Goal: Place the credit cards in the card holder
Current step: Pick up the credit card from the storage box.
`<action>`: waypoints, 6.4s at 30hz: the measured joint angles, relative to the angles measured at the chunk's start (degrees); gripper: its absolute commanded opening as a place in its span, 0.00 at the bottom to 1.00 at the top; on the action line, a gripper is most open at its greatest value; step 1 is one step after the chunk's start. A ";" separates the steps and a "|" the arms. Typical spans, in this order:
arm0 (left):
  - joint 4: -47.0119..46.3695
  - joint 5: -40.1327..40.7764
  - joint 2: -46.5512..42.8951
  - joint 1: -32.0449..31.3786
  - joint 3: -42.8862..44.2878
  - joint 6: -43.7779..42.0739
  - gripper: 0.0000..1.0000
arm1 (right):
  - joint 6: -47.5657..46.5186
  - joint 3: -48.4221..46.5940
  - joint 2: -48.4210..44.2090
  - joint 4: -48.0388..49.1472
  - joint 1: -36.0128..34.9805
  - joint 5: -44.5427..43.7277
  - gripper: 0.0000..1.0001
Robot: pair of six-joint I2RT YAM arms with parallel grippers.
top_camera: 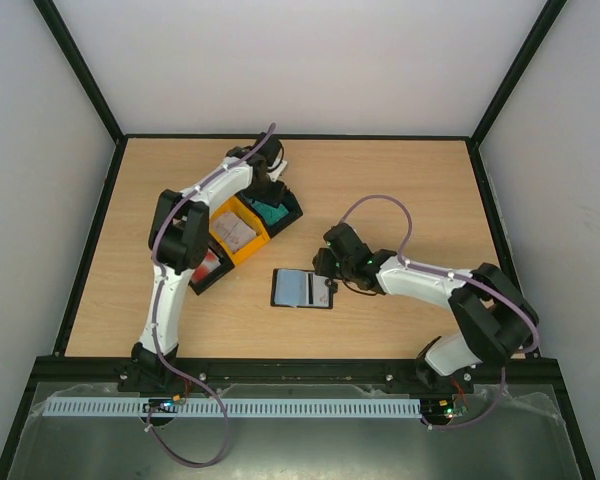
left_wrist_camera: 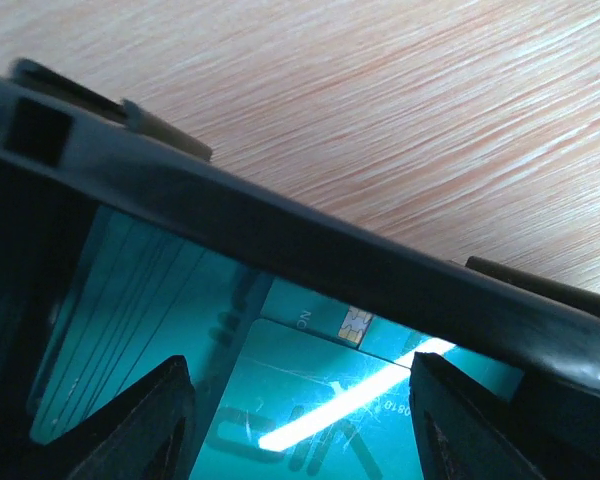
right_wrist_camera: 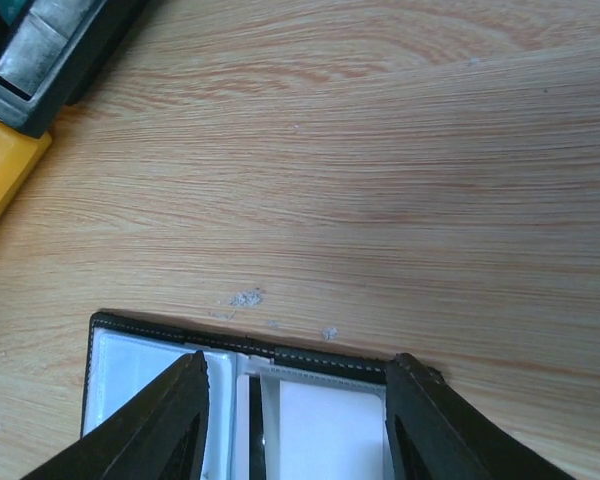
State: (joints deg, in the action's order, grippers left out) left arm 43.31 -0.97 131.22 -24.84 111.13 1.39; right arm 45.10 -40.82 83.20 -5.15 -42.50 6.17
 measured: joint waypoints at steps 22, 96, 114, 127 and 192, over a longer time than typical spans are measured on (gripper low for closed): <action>3.85 -3.13 3.65 0.90 3.37 -4.04 0.64 | -0.96 -1.07 4.68 2.93 0.66 2.60 0.47; 7.96 -9.64 -6.78 -2.75 -5.53 -4.92 0.15 | -1.16 -1.84 6.29 4.44 0.87 4.68 0.45; 8.24 -5.38 -14.34 -4.48 -5.27 -4.37 0.02 | -1.22 -2.36 2.80 3.76 1.33 4.76 0.46; 2.47 -9.27 -29.42 -4.37 -11.10 4.13 0.02 | -0.39 -4.79 -10.91 4.61 4.28 13.14 0.64; -70.23 -15.41 -65.11 -13.70 -67.34 81.09 0.03 | 46.25 -0.90 -23.47 22.25 4.70 18.47 0.02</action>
State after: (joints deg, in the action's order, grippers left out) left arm -26.92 -16.38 66.11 -38.54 43.79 82.48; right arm 91.35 -41.71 59.72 17.10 -37.80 24.64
